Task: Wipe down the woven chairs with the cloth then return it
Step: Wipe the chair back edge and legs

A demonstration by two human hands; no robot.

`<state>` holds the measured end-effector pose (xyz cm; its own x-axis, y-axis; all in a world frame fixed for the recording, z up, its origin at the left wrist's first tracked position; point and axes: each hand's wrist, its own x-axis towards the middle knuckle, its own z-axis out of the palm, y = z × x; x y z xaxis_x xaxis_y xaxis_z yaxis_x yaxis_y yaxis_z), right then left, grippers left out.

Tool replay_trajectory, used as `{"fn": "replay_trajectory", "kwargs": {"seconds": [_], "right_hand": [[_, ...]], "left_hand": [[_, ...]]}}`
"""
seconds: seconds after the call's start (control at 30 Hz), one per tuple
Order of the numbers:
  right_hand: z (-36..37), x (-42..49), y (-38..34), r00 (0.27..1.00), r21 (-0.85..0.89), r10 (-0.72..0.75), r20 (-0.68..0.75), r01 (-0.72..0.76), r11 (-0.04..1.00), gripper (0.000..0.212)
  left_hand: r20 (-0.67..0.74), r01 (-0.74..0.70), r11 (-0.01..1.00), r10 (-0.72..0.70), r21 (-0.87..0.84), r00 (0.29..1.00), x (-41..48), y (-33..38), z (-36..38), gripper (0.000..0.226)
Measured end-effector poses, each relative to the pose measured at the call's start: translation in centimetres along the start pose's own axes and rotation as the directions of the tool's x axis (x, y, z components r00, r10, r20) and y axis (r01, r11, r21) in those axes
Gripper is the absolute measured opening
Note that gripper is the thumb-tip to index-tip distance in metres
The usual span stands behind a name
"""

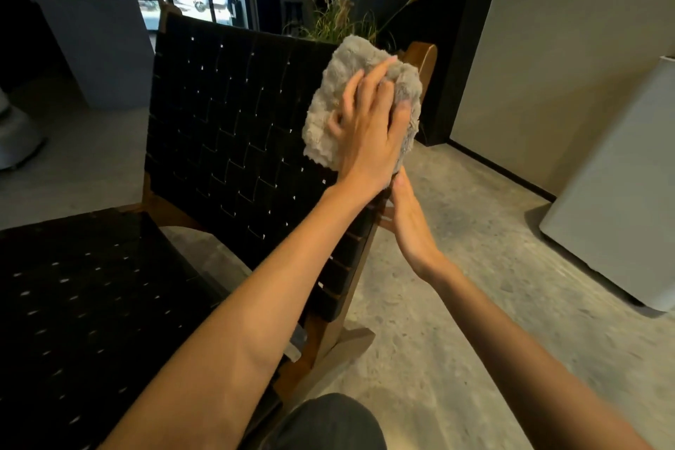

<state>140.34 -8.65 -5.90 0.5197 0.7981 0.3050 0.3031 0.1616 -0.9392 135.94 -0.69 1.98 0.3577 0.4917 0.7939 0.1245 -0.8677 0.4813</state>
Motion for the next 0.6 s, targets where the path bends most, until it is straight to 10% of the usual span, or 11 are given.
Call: {"fn": "replay_trajectory", "kwargs": {"seconds": [0.27, 0.6], "right_hand": [[-0.6, -0.2, 0.3, 1.000, 0.079, -0.005, -0.001, 0.005, 0.997, 0.044], [2.2, -5.2, 5.6, 0.989, 0.084, 0.149, -0.016, -0.147, 0.986, 0.053]], "left_hand": [[-0.037, 0.070, 0.984, -0.065, 0.162, 0.997, -7.3, -2.0, -0.5, 0.032], [0.386, 0.087, 0.927, -0.235, 0.364, 0.892, -18.9, -6.2, -3.7, 0.028]]}}
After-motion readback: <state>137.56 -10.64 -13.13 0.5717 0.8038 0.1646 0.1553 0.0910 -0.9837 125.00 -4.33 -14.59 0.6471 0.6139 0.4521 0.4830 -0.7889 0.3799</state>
